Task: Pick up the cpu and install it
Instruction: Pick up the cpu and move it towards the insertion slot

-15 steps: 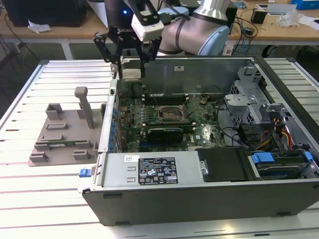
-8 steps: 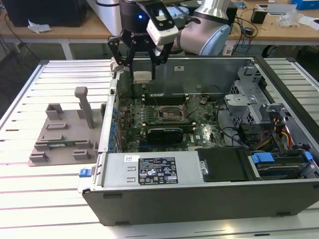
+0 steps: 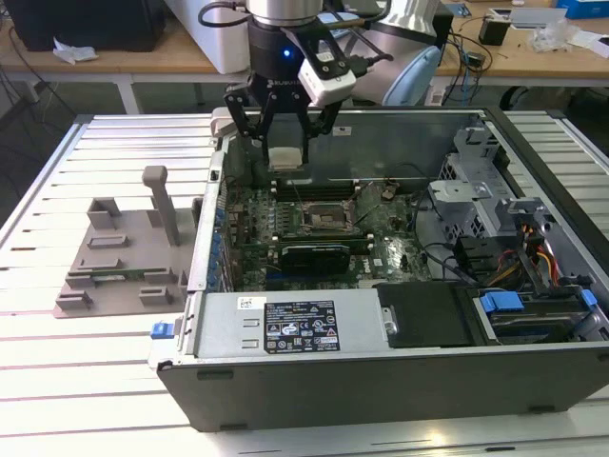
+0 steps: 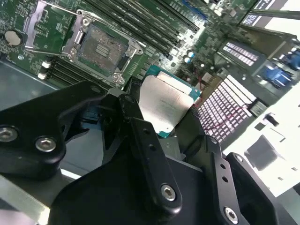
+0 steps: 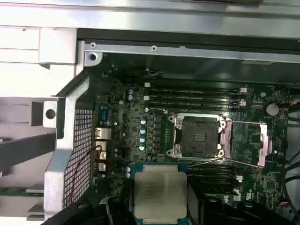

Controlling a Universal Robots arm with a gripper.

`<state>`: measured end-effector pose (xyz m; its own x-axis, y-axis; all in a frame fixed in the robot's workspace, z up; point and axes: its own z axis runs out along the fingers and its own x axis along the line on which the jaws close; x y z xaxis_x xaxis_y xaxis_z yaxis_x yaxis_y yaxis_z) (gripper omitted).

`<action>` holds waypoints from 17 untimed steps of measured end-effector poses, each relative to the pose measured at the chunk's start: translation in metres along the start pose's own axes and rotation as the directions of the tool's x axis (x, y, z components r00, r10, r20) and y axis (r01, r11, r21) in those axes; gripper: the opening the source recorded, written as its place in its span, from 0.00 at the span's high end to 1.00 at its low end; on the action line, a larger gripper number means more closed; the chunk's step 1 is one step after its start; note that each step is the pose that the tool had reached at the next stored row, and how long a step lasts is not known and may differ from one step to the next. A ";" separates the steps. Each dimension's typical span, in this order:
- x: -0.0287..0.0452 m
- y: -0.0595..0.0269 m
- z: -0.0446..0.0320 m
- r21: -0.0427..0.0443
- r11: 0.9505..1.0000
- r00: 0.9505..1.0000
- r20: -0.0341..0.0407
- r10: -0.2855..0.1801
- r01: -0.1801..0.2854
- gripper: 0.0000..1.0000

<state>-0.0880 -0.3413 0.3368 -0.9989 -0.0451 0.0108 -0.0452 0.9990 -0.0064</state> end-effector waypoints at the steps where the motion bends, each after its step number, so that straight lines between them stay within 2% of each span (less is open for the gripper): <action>1: -0.0015 0.0005 0.0019 0.000 1.000 1.000 -0.001 0.000 0.000 0.46; 3: -0.0053 0.0018 0.0054 0.000 1.000 1.000 -0.002 0.000 0.000 0.46; 4: -0.0097 0.0032 0.0088 0.000 1.000 1.000 -0.004 0.000 0.000 0.46; 17: -0.0446 0.0106 0.0386 -0.001 1.000 1.000 -0.017 0.000 0.000 0.46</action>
<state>-0.0444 -0.3290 0.2976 -0.9986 -0.0451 0.0274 -0.0453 0.9990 -0.0057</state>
